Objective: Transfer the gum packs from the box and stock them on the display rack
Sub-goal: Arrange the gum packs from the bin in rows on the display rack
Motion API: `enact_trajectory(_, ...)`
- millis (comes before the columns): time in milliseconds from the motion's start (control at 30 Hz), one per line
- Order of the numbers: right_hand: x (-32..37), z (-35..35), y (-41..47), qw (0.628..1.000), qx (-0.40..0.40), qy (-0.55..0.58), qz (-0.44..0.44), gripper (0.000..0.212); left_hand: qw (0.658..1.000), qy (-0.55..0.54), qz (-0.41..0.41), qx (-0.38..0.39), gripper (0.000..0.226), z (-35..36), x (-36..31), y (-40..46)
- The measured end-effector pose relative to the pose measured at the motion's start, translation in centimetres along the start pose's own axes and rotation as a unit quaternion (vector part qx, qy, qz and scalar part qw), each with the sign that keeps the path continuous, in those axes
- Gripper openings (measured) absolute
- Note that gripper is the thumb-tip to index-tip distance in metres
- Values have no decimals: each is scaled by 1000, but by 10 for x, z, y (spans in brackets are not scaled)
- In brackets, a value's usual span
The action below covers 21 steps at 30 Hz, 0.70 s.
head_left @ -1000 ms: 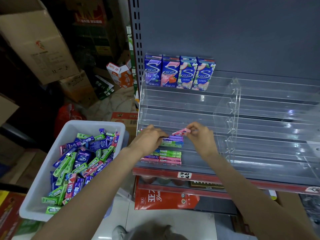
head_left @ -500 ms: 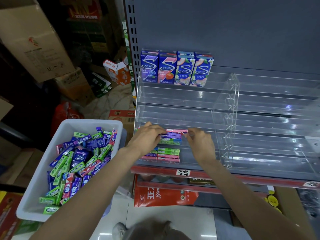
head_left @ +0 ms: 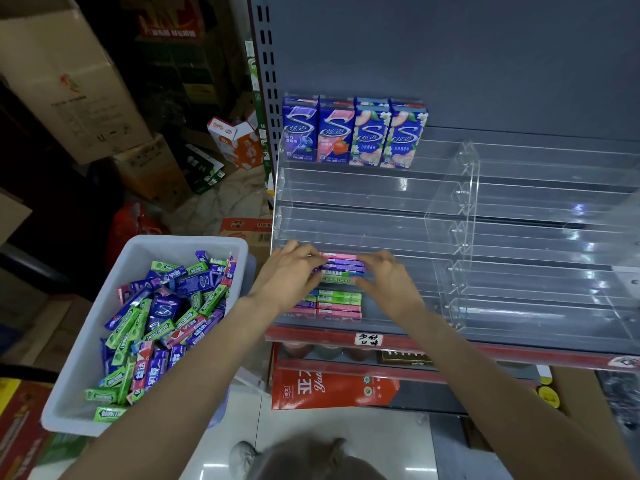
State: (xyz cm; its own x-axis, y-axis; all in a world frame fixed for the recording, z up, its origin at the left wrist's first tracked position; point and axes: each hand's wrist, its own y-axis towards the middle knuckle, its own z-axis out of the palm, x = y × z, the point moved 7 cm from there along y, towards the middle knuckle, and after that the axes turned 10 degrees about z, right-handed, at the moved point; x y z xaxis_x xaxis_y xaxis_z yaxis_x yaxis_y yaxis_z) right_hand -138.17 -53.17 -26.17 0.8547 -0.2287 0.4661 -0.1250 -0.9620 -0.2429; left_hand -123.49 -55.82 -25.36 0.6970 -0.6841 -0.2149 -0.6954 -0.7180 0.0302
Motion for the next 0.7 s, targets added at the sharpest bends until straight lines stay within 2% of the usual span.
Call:
enact_trajectory(200, 5, -4, -7, 999, 1, -43, 1, 48, 1000, 28, 0, 10, 43, 0, -1, -5)
enact_trajectory(333, 24, -13, -15, 996, -38, -70, -37, 45, 999, -12, -20, -44, 40, -15, 1, -17)
enact_trajectory(500, 84, -7, -25, 992, -46, 21, -116, 35, 977, -127, -110, -135, 32, -44, 38, -75)
enact_trajectory(700, 175, 67, -12, 985, 28, 62, -161, 25, 940, -186, -245, -149, 24, -31, 146, -167)
